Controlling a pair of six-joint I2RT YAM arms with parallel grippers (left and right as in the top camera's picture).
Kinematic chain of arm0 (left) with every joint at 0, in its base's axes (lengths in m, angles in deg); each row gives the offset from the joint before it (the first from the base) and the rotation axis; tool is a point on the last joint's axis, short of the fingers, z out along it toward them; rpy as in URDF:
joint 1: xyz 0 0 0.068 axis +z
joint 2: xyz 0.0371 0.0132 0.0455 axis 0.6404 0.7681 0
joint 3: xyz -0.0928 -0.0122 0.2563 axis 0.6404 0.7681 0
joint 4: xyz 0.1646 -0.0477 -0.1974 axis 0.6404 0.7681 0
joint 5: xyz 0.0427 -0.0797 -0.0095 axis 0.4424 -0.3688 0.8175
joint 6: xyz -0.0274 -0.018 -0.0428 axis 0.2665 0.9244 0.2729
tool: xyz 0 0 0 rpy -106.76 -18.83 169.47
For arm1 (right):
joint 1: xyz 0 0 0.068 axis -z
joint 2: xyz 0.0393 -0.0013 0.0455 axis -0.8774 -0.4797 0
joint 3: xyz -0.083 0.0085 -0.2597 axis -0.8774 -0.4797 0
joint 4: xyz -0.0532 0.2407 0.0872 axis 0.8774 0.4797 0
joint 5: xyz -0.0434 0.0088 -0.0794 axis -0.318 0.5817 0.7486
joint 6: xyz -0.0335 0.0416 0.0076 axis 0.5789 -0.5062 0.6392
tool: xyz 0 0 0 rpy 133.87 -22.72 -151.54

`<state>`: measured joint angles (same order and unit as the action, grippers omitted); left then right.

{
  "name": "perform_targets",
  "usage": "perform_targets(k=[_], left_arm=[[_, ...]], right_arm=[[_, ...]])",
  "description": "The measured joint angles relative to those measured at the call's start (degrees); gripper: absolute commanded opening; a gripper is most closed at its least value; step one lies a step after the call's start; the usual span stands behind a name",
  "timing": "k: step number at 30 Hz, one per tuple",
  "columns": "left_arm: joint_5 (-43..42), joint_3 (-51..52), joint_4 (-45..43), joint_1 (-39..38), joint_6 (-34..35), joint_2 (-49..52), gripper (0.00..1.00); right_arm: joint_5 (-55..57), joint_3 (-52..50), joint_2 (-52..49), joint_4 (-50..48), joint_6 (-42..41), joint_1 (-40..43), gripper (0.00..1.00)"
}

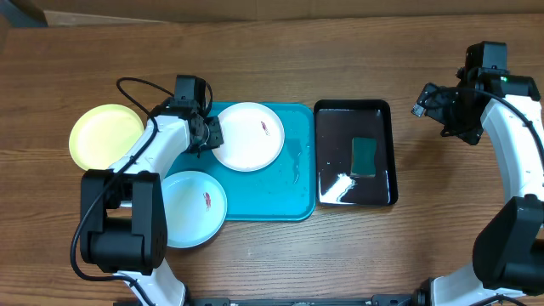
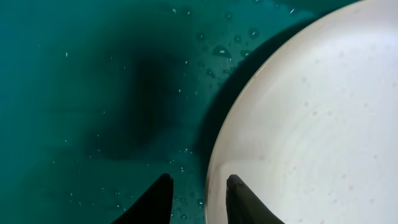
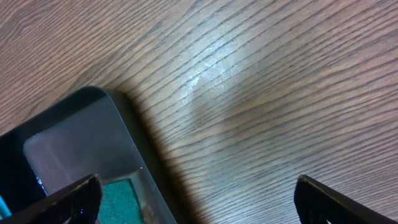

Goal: Clean dirty plates on tray and stack at the side

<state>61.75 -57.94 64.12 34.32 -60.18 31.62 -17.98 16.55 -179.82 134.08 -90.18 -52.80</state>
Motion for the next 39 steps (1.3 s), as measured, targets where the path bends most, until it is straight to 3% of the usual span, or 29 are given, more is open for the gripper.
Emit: perform_targets(k=[3, 8, 10, 29, 39], left_arm=[[-0.1, 0.5, 0.0, 0.0, 0.0, 0.0, 0.26], [-1.2, 1.0, 0.0, 0.0, -0.1, 0.0, 0.08], [-1.8, 1.0, 0.0, 0.0, -0.2, 0.0, 0.04], [-7.1, 1.0, 4.5, 0.0, -1.7, 0.0, 0.05], [-9.1, 1.0, 5.1, 0.0, -3.7, 0.0, 0.10]], right_arm=[[0.0, 0.0, 0.0, 0.0, 0.0, 0.0, 1.00], [0.0, 0.0, 0.0, 0.0, 0.0, 0.0, 1.00], [0.0, 0.0, 0.0, 0.0, 0.0, 0.0, 1.00], [0.0, 0.0, 0.0, 0.0, 0.0, 0.0, 1.00], [0.0, 0.0, 0.0, 0.0, 0.0, 0.0, 1.00]])
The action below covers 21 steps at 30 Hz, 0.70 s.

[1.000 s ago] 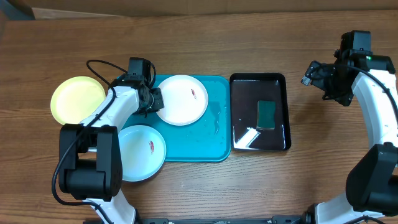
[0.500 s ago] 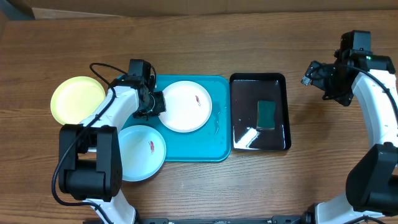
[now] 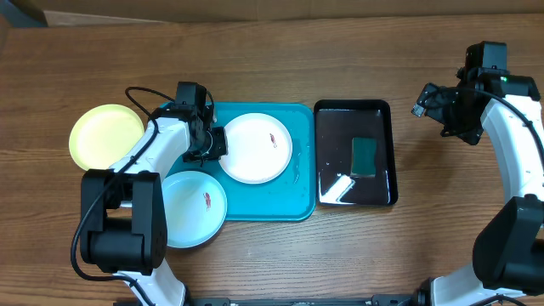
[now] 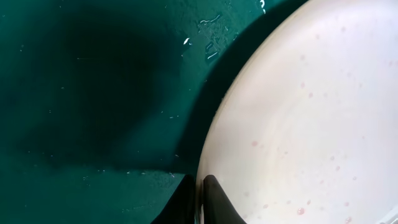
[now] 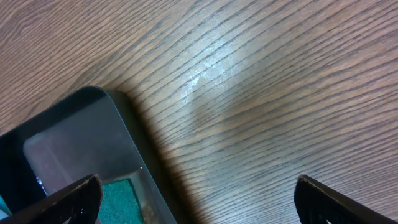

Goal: Clean dirty plates on tray and stack at the side

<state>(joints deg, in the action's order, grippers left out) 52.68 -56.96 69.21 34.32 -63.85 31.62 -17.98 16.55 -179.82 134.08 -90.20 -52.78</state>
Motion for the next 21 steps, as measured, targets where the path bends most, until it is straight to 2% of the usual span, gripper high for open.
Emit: perform_targets(k=[6, 11, 17, 21], left_arm=[[-0.2, 0.0, 0.0, 0.0, -0.6, 0.0, 0.09], [-0.2, 0.1, 0.0, 0.0, -0.6, 0.0, 0.09], [-0.2, 0.1, 0.0, 0.0, -0.6, 0.0, 0.09], [-0.2, 0.1, 0.0, 0.0, -0.6, 0.0, 0.09]], right_arm=[[-1.0, 0.0, 0.0, -2.4, -0.4, 0.0, 1.00], [-11.7, 0.0, 0.0, 0.1, 2.9, 0.0, 0.99], [-21.3, 0.0, 0.0, 7.0, 9.3, -1.9, 0.85], [-20.3, 0.0, 0.0, 10.3, 10.8, -6.6, 0.84]])
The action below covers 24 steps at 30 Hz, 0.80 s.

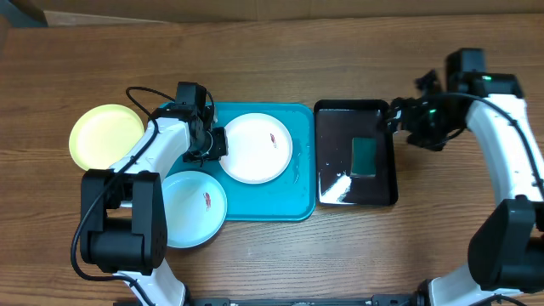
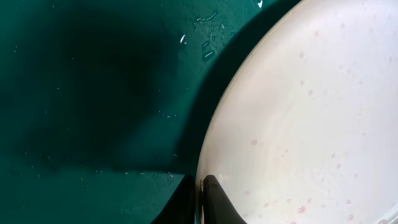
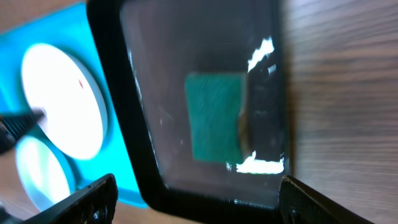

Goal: Clean dirty plates on tray and stack at the side
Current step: 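Lower the right gripper into the black tray and grasp the sponge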

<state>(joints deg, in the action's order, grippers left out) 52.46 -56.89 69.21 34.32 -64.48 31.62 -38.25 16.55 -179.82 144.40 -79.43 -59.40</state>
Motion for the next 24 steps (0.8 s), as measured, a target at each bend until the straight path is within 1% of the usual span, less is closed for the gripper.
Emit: perform_targets(k=[4, 7, 11, 17, 24], left_arm=[[0.0, 0.0, 0.0, 0.0, 0.0, 0.0, 0.09], [0.0, 0.0, 0.0, 0.0, 0.0, 0.0, 0.09], [0.0, 0.0, 0.0, 0.0, 0.0, 0.0, 0.09], [0.0, 0.0, 0.0, 0.0, 0.0, 0.0, 0.09], [0.0, 0.0, -0.1, 0.0, 0.0, 0.0, 0.09]], right_arm=[[6.3, -0.1, 0.0, 0.6, -1.3, -6.7, 0.83], [11.5, -1.2, 0.0, -1.4, -3.1, -10.8, 0.77], [17.8, -4.4, 0.0, -4.5, -5.4, -15.2, 0.76], [22.4, -10.5, 0.0, -12.3, -6.7, -17.0, 0.75], [23.8, -16.8, 0.0, -22.5, -7.1, -17.0, 0.75]])
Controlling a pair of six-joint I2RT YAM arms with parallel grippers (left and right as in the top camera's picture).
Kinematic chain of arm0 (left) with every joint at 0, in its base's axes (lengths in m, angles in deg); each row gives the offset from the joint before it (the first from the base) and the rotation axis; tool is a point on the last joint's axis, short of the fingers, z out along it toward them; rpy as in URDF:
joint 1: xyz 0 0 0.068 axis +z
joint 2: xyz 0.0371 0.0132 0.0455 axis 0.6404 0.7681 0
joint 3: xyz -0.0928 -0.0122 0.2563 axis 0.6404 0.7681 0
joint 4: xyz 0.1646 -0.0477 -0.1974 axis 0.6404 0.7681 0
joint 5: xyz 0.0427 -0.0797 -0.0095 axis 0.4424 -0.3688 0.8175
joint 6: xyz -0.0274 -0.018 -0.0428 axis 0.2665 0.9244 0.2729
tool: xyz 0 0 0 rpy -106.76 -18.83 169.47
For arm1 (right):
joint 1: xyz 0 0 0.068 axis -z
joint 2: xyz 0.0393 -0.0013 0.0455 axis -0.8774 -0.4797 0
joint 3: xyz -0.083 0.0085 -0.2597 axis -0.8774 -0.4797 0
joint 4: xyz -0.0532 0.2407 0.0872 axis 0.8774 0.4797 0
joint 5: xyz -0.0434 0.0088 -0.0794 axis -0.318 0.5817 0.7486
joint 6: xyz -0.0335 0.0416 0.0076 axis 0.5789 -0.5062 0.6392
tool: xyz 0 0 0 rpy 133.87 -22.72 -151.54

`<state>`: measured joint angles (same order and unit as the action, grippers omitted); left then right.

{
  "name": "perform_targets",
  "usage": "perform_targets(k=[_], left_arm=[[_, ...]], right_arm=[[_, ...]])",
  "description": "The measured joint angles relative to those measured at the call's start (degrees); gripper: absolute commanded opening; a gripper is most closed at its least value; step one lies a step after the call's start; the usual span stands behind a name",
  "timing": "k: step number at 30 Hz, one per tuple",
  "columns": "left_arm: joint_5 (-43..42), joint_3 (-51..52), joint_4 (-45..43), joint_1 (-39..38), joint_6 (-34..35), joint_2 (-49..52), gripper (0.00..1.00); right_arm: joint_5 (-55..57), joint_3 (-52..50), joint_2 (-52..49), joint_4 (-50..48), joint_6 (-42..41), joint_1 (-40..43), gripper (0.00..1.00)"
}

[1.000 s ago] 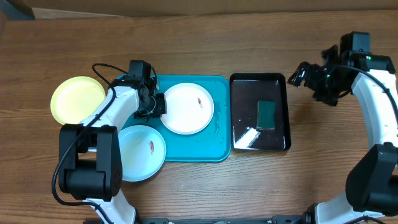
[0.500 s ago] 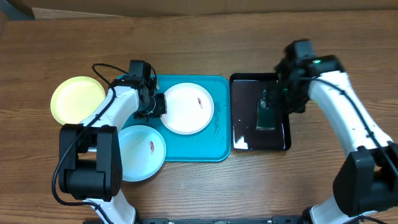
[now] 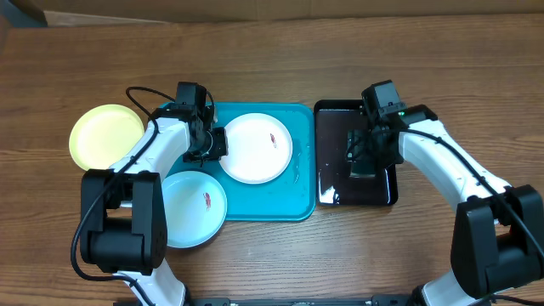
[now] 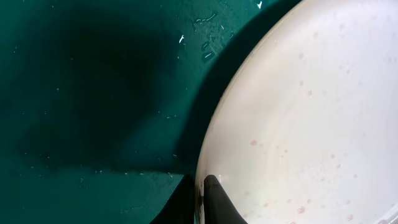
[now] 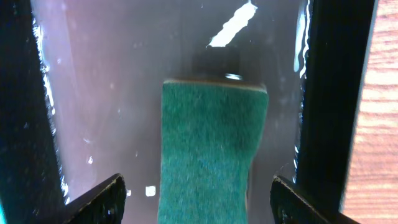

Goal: Clean dirty plates on tray and stack at the side
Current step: 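Lower the right gripper into the black tray and grasp the sponge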

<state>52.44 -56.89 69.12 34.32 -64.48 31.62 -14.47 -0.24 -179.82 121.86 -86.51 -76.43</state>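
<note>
A white plate (image 3: 257, 148) with a red smear lies on the teal tray (image 3: 299, 195). My left gripper (image 3: 212, 146) is shut on its left rim; the wrist view shows the fingers pinching the plate (image 4: 298, 124) edge at the left gripper (image 4: 200, 202). A second smeared white plate (image 3: 194, 207) sits at the tray's front left corner. A yellow plate (image 3: 105, 135) lies on the table to the left. My right gripper (image 3: 364, 155) hangs open over the green sponge (image 5: 211, 149) in the black basin (image 3: 327, 144), with the right gripper (image 5: 198, 200) fingers either side of it.
The black basin (image 5: 339, 93) holds shallow water with bright glints. Bare wooden table (image 3: 340, 51) lies behind and to the right of the basin. A black cable (image 3: 140, 89) loops from the left arm.
My right arm has moved left and down from beside the basin's right edge to over the sponge, gripper open. The left gripper and its plate have not moved.
First my left gripper stood open around the plate's left rim and the right arm hung over the far right table. Then the left gripper was shut on the rim with the plate shifted right. After that the right arm was at the basin's edge, now over the sponge.
</note>
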Motion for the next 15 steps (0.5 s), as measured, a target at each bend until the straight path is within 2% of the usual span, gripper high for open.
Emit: perform_targets(k=[8, 15], left_arm=[[0.0, 0.0, 0.0, 0.0, 0.0, 0.0, 0.09], [0.0, 0.0, 0.0, 0.0, 0.0, 0.0, 0.09]], right_arm=[[0.2, -5.3, 0.0, -7.8, 0.0, 0.0, 0.69], [0.4, -6.6, 0.0, -8.9, 0.0, 0.0, 0.64]])
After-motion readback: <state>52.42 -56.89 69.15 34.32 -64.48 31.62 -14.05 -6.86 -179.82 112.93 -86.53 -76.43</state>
